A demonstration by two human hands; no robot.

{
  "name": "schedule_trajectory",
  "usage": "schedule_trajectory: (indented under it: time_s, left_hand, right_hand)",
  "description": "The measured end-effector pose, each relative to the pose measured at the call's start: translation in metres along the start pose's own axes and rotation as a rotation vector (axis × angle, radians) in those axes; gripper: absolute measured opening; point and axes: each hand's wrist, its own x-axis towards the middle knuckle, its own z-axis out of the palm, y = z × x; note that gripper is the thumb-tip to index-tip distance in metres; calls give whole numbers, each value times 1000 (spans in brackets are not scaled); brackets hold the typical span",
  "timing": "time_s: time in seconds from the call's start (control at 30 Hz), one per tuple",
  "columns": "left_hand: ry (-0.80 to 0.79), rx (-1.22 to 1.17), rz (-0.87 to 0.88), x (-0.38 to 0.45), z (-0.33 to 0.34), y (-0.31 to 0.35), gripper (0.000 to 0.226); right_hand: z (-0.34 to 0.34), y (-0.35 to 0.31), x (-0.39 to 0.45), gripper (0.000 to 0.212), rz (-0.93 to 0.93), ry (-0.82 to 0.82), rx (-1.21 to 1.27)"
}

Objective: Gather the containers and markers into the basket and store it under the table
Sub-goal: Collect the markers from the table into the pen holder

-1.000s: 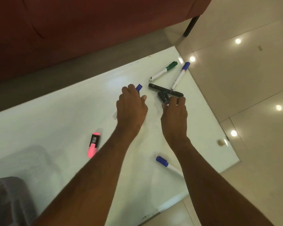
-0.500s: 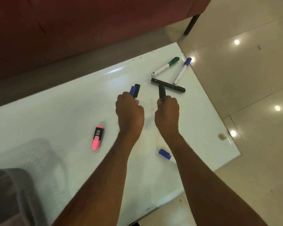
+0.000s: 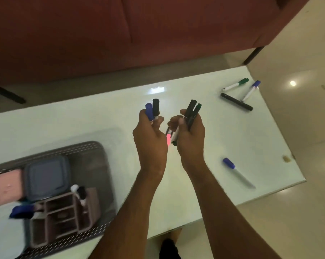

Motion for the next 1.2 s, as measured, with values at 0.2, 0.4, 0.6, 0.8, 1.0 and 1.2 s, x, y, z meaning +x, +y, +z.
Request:
schedule_trajectory:
  time_s: [0.2,0.4,0.6,0.8,1.0,1.2]
  left_hand:
    - [142,-75,52,-22,-108,-17,12]
    - [224,-152,69,-57,-194,-36,16]
    - [387,-135,51,-88,-247,-88,17]
    - [489,-135,-61,-97,-272,-149,24]
    - [471,-79,-128,-92,-267,-173,25]
    - [452,-100,-98,-92,-264,-189,35]
  right_hand:
    - [64,-16,-97,22,-130,-74,50]
    - [108,-9,-186,21,-179,-57,10]
    - [127,20,-249,17,-189,-21,24]
    - [142,66,-264,26,-85,-15,-9]
    - [153,97,-263,28,-88,-18,-49]
    - [153,105,-266,39,-114,-79,-75]
